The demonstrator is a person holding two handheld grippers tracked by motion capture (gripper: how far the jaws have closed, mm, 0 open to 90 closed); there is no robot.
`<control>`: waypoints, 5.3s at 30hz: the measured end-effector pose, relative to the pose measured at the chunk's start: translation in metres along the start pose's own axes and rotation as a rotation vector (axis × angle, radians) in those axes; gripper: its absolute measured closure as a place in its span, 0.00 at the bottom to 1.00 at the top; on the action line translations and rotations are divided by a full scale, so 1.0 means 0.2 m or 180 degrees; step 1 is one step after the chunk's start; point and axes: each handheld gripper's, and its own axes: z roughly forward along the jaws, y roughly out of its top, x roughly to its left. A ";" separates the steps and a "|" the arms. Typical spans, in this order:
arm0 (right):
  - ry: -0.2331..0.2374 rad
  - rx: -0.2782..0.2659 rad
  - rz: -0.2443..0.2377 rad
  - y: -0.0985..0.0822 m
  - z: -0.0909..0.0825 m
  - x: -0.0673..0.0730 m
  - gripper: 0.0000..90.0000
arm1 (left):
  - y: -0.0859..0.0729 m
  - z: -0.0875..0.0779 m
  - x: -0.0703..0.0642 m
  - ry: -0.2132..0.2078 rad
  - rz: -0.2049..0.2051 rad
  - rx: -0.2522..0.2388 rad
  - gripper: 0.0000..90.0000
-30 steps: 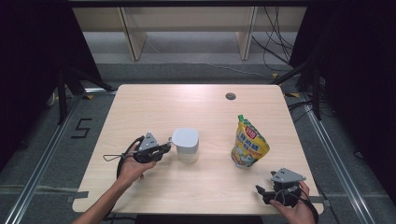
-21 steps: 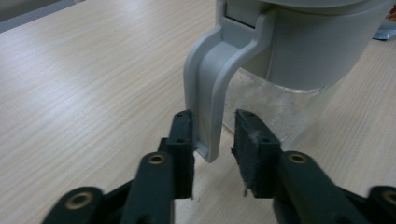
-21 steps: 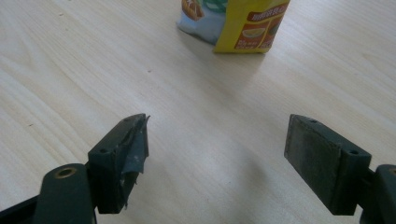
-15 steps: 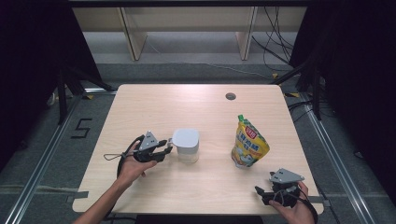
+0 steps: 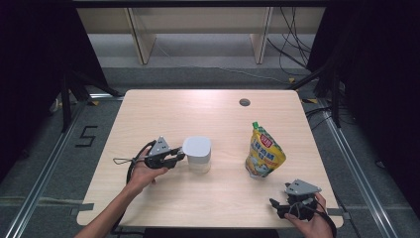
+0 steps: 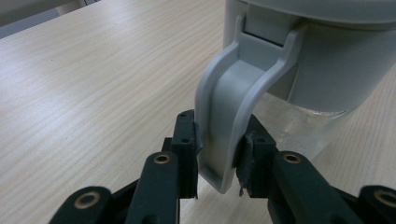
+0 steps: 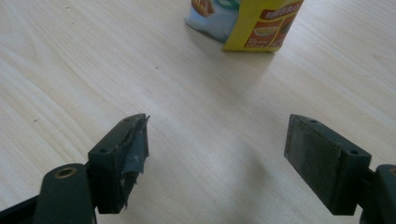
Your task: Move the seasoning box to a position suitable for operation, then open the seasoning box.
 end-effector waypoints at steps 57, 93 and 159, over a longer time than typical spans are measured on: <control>0.0017 0.0001 0.0050 0.00 0.00 0.02 0.26 | -0.04 -0.16 -0.40 -0.0442 -0.0138 0.0128 0.75; 0.0042 -0.0057 -0.0035 -0.01 0.01 -0.02 0.26 | 0.07 -0.29 -0.41 -0.0442 -0.0107 -0.0007 0.35; 0.0484 -0.0822 -0.0150 0.14 -0.02 0.13 0.61 | 0.20 -0.29 -0.45 -0.0589 0.0029 -0.0437 0.99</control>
